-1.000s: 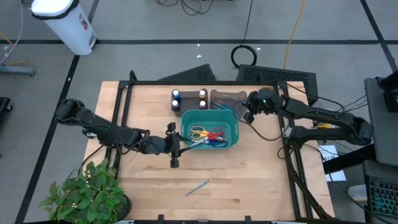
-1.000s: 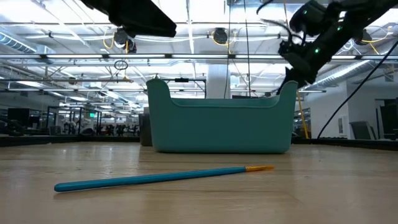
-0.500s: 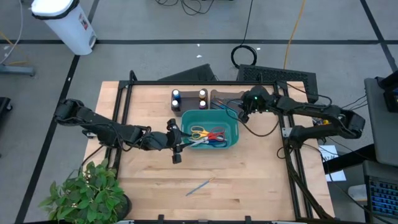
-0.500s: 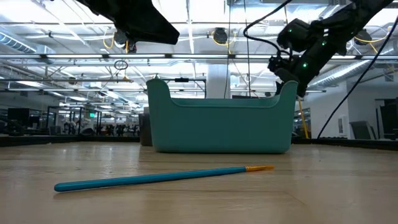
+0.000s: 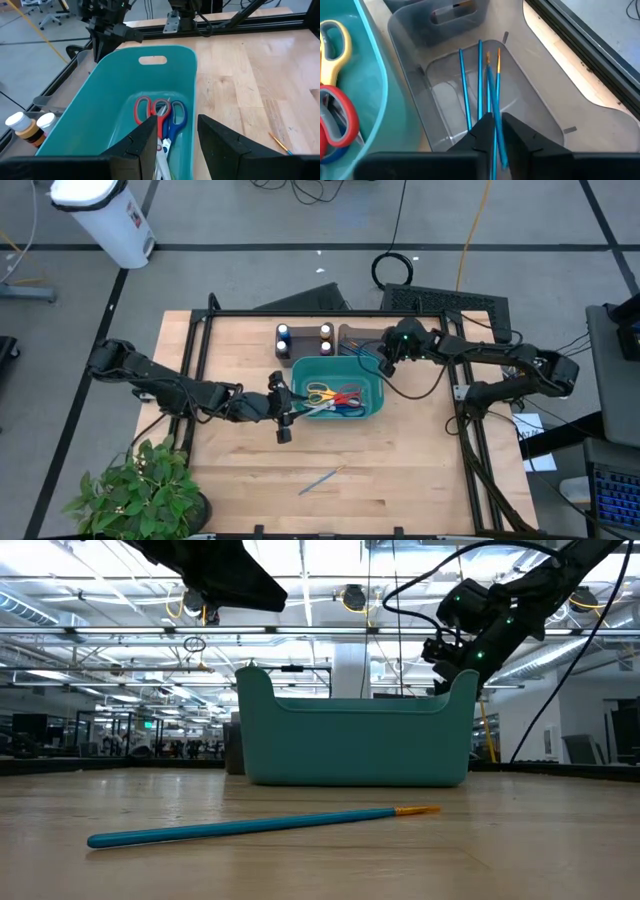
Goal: Pick & Place Paint Supplies
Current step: Put the blue paint brush into the right black bin
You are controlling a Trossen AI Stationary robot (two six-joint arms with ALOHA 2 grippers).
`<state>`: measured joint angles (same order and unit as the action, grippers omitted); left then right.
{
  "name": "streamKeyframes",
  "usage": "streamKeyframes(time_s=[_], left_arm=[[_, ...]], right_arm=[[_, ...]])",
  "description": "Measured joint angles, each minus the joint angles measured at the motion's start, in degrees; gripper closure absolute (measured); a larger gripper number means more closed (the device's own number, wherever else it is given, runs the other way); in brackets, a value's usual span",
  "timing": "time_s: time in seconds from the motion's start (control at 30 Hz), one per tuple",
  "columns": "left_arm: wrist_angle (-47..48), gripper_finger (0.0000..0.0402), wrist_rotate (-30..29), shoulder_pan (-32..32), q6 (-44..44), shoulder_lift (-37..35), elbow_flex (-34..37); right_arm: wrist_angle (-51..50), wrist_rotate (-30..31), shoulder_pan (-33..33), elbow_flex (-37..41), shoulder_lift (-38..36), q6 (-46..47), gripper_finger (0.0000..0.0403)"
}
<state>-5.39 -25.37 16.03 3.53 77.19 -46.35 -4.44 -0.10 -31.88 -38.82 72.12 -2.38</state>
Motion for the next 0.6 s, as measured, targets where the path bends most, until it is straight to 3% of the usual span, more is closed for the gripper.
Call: streamKeyframes(time_s=[0.33, 0.6], left_arm=[[0.1, 0.0254, 0.0, 0.0, 0.1, 0.0, 0.0], [-0.7, 0.0254, 0.0, 0.0, -0.2, 0.0, 0.0]], right_arm=[[-0.3, 0.3, 0.0, 0.0, -1.0, 0.1, 0.0260], [-1.0, 0.3, 0.6, 0.0, -10.8, 1.6, 0.0217]])
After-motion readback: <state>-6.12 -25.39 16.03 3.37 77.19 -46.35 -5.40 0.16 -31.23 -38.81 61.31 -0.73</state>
